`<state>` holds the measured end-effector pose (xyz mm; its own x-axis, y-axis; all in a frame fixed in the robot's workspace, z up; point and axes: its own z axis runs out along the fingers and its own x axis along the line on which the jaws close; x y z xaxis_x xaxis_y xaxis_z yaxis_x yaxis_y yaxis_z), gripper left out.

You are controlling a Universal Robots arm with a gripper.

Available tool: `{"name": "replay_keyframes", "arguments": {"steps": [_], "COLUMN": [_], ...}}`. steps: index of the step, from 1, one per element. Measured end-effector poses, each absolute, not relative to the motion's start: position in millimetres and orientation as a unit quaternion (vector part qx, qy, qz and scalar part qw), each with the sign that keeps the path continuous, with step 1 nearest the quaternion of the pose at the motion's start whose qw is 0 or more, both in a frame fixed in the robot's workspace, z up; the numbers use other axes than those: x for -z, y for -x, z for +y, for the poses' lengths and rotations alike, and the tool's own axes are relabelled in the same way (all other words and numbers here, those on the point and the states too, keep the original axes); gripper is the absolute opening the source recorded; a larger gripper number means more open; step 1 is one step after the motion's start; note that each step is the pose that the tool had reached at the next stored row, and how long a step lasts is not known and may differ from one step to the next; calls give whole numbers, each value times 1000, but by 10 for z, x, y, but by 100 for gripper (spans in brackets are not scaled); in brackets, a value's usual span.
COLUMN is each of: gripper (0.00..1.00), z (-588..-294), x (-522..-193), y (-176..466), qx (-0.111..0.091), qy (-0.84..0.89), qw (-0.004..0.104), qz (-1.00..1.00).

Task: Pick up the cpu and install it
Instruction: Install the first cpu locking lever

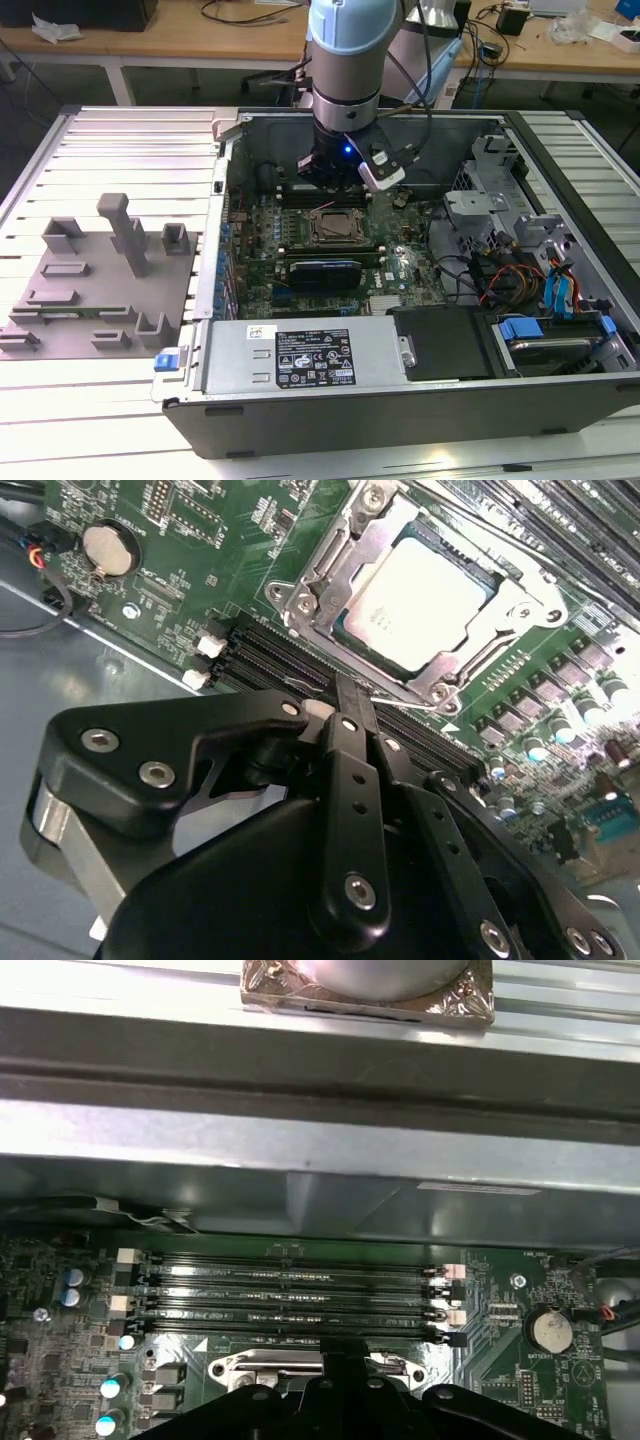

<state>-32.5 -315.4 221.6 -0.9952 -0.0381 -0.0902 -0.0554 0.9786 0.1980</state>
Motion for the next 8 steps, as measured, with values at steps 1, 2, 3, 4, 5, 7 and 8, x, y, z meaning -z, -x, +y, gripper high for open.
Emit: {"name": "replay_keyframes", "arguments": {"steps": [1, 2, 3, 4, 5, 7, 8], "gripper": [11, 11, 11, 11, 11, 11, 11], "z": [-3149, -3137, -3130, -3123, -3114, -3105, -3104], "x": [-2211, -2202, -2197, -2193, -2188, -2176, -2171], "y": [336, 352, 363, 373, 384, 395, 396], "qx": [-100, -100, -100, -100, -100, -100, -100], "qy": [23, 23, 23, 23, 22, 21, 19], "qw": [45, 47, 48, 49, 50, 53, 54], "qz": [994, 994, 993, 993, 993, 993, 993]}}
